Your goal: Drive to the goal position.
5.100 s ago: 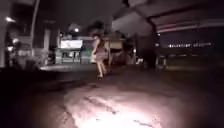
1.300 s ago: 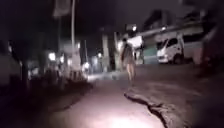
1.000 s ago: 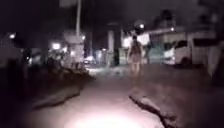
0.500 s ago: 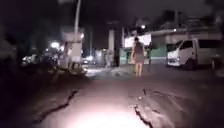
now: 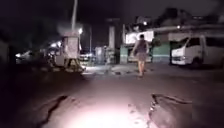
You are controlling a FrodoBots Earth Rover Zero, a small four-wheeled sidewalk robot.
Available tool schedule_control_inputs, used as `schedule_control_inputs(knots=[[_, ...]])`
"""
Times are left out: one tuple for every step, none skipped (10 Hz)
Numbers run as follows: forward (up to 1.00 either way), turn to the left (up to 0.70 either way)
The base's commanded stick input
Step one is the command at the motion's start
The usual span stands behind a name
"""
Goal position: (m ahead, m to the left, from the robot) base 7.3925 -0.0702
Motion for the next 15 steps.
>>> schedule_control_inputs(knots=[[1.0,0.0],[1.0,0.0],[1.0,0.0],[1.0,0.0],[1.0,-0.02],[1.0,-0.14],[1.0,-0.36],[1.0,-0.4],[1.0,-0.4],[1.0,-0.33],[1.0,0.0],[1.0,0.0],[1.0,0.0],[1.0,0.0],[1.0,0.0]])
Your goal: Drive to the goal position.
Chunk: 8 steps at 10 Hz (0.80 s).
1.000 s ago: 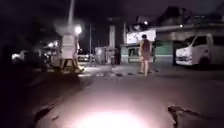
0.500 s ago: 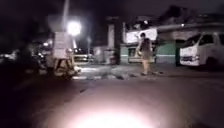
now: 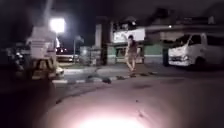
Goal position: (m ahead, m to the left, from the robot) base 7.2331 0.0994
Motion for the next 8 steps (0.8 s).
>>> schedule_control_inputs(knots=[[1.0,0.0],[1.0,0.0],[1.0,0.0],[1.0,0.0],[1.0,0.0],[1.0,0.0],[1.0,0.0],[1.0,0.0]])
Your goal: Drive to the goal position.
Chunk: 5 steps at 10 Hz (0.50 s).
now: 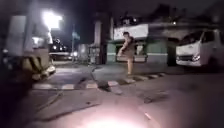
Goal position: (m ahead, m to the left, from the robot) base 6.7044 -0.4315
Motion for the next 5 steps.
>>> schedule_control_inputs(knots=[[1.0,0.0],[1.0,0.0],[1.0,0.0],[1.0,0.0],[1.0,0.0]])
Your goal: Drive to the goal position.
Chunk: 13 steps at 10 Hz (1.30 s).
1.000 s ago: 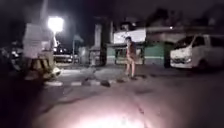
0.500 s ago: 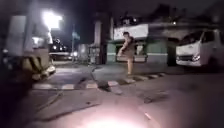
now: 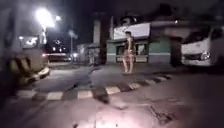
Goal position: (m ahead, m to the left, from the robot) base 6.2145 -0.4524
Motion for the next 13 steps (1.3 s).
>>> schedule_control_inputs(knots=[[1.0,0.0],[1.0,0.0],[1.0,0.0],[1.0,0.0],[1.0,0.0],[1.0,0.0],[1.0,0.0],[1.0,0.0],[1.0,0.0],[1.0,0.0],[1.0,0.0],[1.0,0.0],[1.0,0.0]])
